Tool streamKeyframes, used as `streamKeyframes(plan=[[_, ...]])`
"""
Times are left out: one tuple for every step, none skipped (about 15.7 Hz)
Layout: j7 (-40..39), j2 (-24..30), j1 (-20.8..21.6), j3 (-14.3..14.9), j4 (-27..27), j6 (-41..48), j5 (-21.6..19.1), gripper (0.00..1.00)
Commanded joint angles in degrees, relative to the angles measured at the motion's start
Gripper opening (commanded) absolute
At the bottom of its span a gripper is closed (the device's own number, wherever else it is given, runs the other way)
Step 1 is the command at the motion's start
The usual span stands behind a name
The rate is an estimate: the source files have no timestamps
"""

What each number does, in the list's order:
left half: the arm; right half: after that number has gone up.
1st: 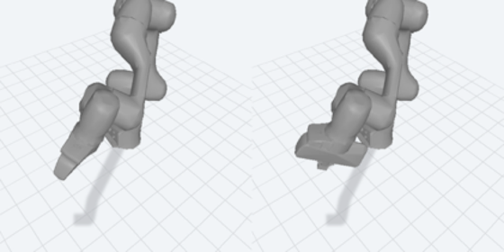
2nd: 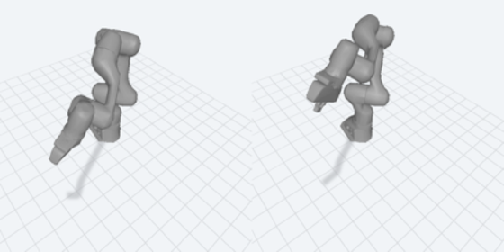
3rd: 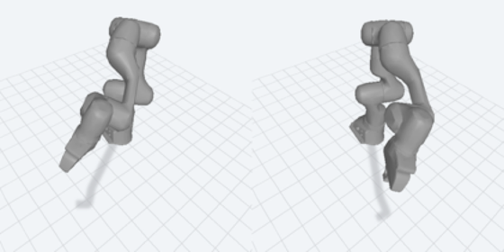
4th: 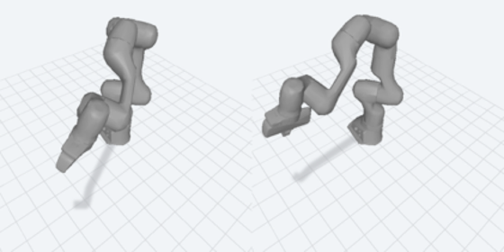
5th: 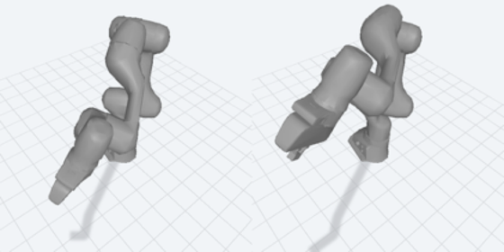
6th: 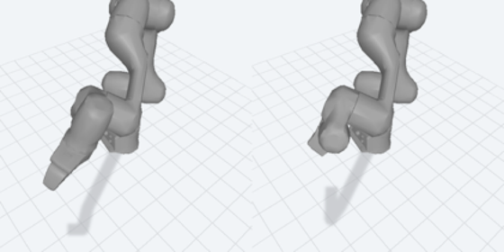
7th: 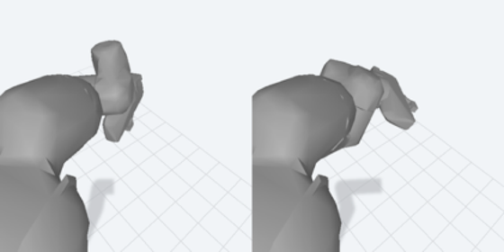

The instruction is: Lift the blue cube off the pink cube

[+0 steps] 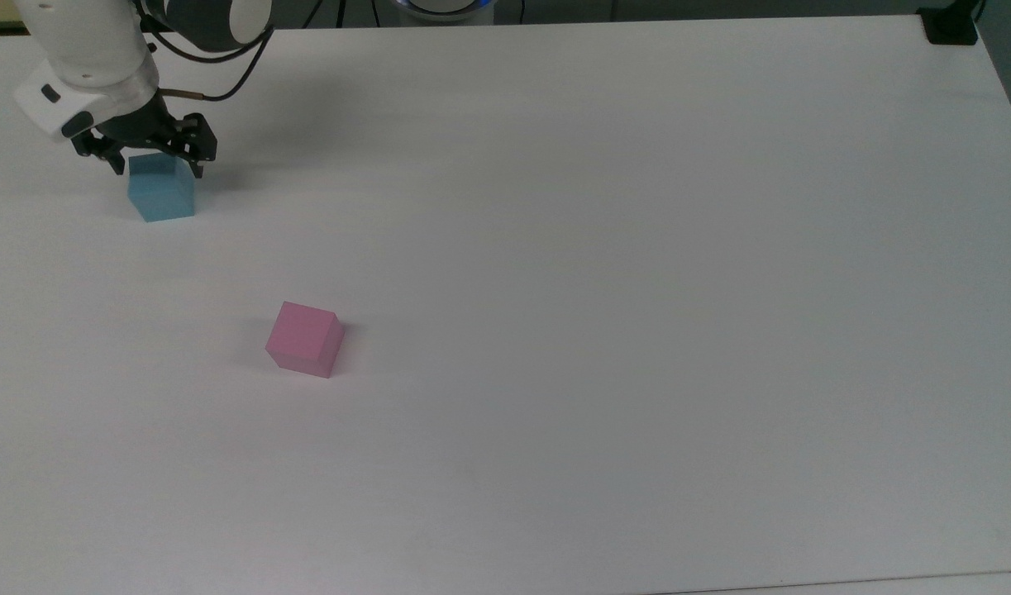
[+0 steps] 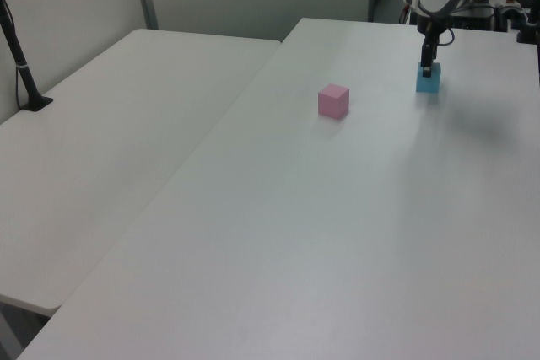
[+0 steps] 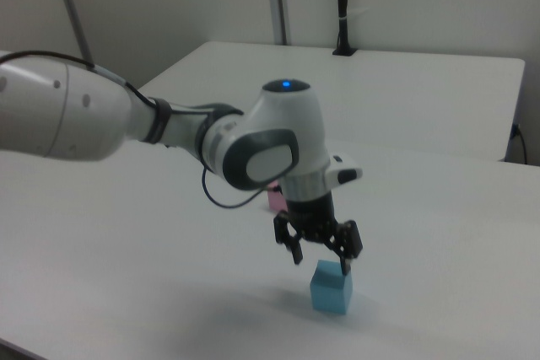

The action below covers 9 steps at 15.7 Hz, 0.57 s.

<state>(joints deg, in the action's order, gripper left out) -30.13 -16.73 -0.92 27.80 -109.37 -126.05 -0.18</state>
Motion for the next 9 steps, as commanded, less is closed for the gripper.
streamKeyframes(plan=[[8.84, 5.64, 2.75, -0.37, 5.55, 10.26, -0.96, 1.0], [10.86, 6.44, 3.98, -0.9, 8.44, 14.3, -0.96, 1.0], [12.1, 7.4, 4.25, -2.12, 11.17, 18.6, -0.87, 1.0], [12.46, 8.72, 4.08, -4.05, 13.46, 22.91, -0.61, 1.0], [12.55, 9.95, 3.82, -6.42, 15.31, 26.78, -0.26, 1.0], [12.64, 11.35, 3.47, -8.79, 16.46, 29.86, -0.17, 1.0], [12.9, 12.67, 3.38, -10.73, 16.99, 31.81, -0.17, 1.0], [12.99, 13.73, 3.38, -12.23, 17.26, 32.87, -0.25, 1.0], [13.17, 14.7, 3.29, -13.55, 17.17, 33.14, -0.25, 1.0]])
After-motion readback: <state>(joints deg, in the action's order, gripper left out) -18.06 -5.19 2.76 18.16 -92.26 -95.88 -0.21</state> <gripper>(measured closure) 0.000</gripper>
